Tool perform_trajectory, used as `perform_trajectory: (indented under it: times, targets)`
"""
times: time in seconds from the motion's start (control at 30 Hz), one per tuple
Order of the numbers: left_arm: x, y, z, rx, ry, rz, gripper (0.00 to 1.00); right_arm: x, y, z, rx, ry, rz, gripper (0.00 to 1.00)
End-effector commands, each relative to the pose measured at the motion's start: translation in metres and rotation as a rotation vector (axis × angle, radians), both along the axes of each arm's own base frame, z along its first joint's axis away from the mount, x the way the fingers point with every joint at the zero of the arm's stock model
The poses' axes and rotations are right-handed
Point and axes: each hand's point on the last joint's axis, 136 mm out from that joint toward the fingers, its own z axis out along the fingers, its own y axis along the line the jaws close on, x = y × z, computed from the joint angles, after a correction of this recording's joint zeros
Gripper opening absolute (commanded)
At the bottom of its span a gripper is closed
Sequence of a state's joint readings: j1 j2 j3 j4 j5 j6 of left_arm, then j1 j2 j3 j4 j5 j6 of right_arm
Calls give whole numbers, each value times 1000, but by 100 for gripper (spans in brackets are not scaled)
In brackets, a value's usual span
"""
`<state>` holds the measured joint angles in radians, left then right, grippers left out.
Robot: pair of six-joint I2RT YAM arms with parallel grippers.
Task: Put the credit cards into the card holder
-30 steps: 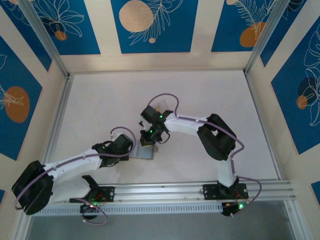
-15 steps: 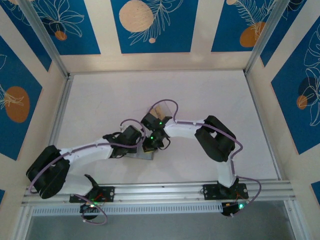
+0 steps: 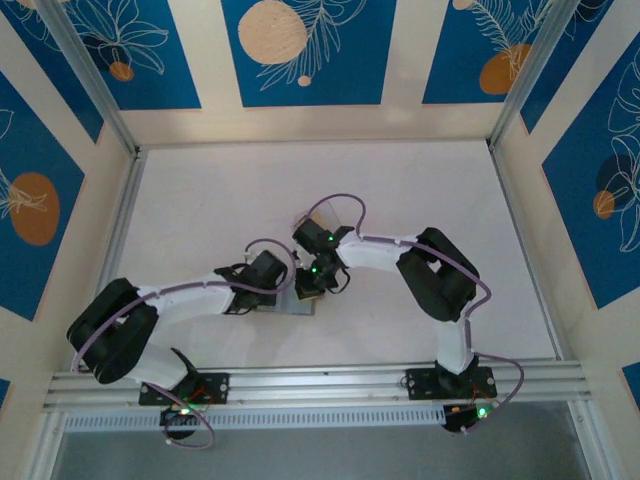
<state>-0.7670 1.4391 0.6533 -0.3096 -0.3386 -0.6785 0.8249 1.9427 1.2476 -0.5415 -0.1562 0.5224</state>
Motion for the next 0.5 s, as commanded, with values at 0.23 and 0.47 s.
perform_trajectory:
  times: [0.23, 0.47]
  targets:
    - [-18, 12, -27, 11, 77, 14, 9, 106, -66, 110, -39, -334, -248, 31]
    - [-18, 7, -26, -16, 79, 7, 8, 163, -85, 107, -186, -391, -264, 32]
